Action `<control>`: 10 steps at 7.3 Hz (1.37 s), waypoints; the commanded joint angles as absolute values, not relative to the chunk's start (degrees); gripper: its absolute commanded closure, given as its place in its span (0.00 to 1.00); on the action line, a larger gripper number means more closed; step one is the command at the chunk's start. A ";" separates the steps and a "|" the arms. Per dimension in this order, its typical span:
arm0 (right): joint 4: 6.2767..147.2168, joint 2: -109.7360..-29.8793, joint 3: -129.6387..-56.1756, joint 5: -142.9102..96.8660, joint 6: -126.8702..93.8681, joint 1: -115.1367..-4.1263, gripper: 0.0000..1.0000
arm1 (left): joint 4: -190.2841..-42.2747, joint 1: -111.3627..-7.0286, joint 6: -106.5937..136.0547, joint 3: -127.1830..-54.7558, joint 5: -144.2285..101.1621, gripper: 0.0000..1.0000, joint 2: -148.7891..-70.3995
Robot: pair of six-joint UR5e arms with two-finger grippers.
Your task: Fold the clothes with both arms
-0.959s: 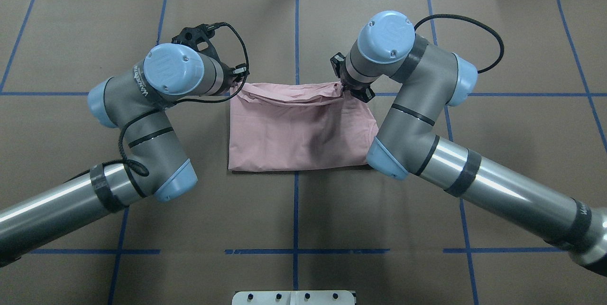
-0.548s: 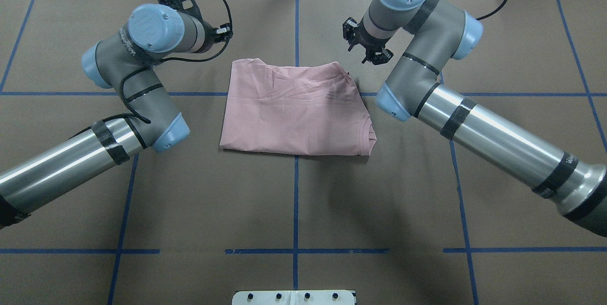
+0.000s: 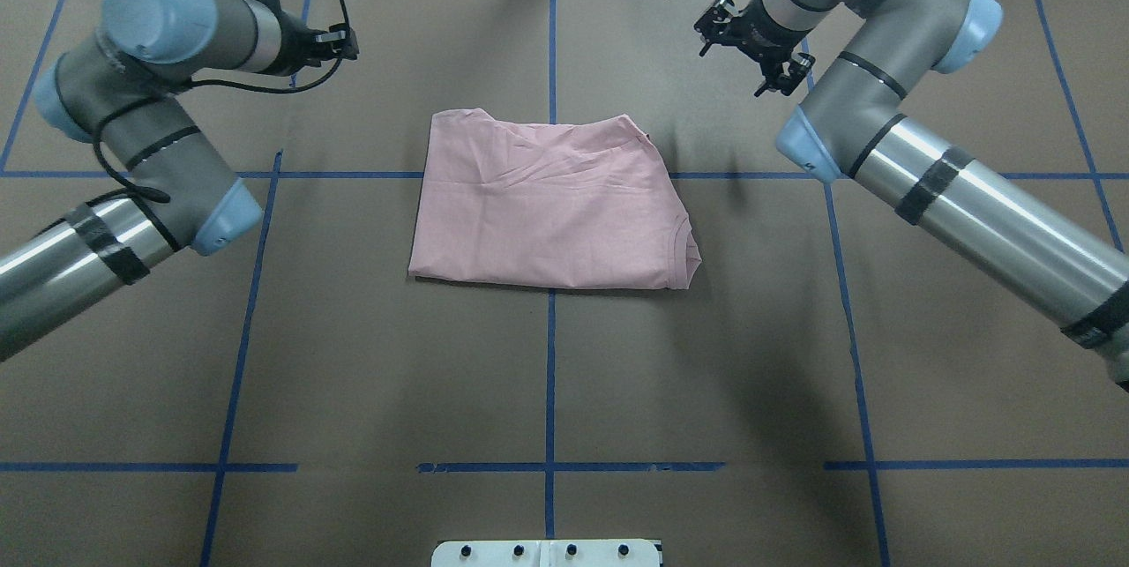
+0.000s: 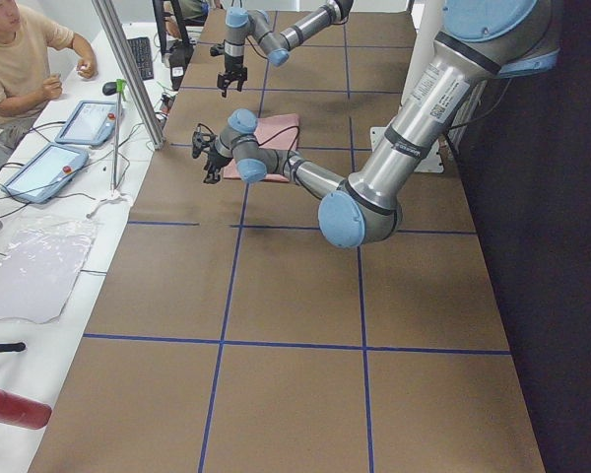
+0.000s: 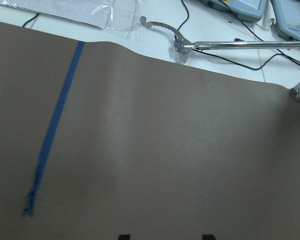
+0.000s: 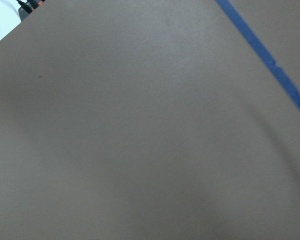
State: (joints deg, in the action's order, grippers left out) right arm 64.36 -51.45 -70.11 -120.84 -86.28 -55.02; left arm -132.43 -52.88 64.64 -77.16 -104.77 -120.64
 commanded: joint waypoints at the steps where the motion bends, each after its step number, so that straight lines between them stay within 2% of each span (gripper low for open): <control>1: 65.04 -65.67 -80.98 -128.01 -68.49 -64.98 0.00 | -132.19 -65.32 46.68 -80.16 -120.51 0.42 -111.92; 3: 69.14 -76.94 -89.69 -134.19 -50.70 -72.74 0.00 | -130.44 -75.37 27.08 -80.59 -127.85 0.42 -105.41; 4: 74.91 -81.78 -95.65 -134.38 -42.62 -75.12 0.00 | -126.17 -79.85 21.24 -81.03 -129.88 0.42 -104.86; 5: 83.85 -84.17 -100.41 -134.38 -30.53 -78.71 0.00 | -118.03 -83.63 12.83 -83.65 -130.16 0.42 -103.98; 7: 98.74 -86.38 -103.35 -134.21 -10.80 -85.32 0.00 | -98.61 -91.64 -5.46 -86.13 -130.17 0.40 -103.54; 8: 98.88 -87.88 -103.19 -134.03 -9.51 -85.86 0.00 | -93.91 -92.37 -7.45 -86.39 -130.25 0.33 -102.75; 10: 98.96 -88.33 -102.57 -134.21 -10.19 -85.78 0.00 | -93.17 -92.98 -7.04 -88.14 -135.84 0.00 -97.67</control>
State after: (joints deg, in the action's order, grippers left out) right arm 98.46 -87.85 -102.73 -134.13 -10.45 -85.56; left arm -94.67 -92.31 -6.55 -86.74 -132.26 -100.50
